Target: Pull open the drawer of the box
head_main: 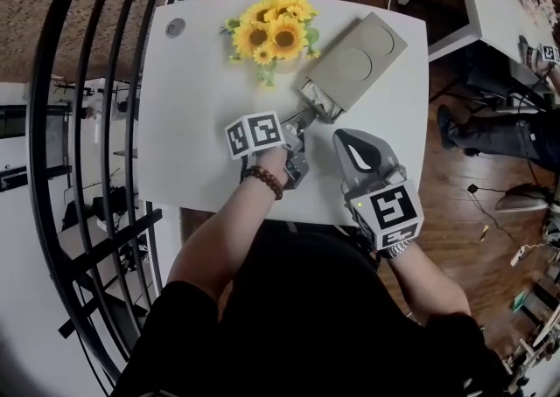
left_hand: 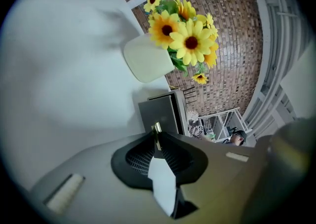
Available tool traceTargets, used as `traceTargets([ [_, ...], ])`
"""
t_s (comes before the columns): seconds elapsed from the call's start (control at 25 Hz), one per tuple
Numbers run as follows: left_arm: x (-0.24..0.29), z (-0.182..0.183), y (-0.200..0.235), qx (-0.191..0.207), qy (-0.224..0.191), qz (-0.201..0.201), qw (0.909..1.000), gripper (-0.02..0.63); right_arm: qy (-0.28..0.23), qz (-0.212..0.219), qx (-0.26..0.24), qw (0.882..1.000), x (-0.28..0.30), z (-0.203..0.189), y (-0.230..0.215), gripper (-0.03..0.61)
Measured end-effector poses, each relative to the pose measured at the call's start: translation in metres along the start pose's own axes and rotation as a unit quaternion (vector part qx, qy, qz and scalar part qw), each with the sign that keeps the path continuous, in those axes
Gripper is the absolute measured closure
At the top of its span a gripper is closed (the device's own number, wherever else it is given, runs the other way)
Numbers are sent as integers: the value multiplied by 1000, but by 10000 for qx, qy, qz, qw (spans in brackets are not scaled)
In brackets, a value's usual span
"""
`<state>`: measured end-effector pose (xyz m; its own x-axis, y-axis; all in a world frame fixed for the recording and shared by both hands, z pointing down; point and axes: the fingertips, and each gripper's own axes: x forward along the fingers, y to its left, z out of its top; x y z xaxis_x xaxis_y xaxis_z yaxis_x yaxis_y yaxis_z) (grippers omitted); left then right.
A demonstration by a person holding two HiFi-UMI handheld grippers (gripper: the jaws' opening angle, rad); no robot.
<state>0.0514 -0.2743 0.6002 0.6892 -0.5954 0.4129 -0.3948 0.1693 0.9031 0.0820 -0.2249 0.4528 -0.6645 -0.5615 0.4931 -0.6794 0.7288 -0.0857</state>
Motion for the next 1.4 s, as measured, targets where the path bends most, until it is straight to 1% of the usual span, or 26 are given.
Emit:
traceTargets([
  [0.12,-9,-2,4,-5,-23,42,10000,555,-72,81,-41,9999,2,4,7,588],
  [0.32,-23,-7,13,-24,6,123,9999,555,-107,88,-51,9999,4,7,16,586],
  [0.88,-58,-19,29,-96,189,113,9997,558,-131,-152,-51,9998,2,14,54,588],
  [1.16,-67,-23,32,-103,217,87,9997,560,-159,-350,-51,9992,-5,13,61,586],
  [1.4,-78,-28,36,-134,234,119,9996,560,-194,-357,-27,9992,-12,13,70,588],
])
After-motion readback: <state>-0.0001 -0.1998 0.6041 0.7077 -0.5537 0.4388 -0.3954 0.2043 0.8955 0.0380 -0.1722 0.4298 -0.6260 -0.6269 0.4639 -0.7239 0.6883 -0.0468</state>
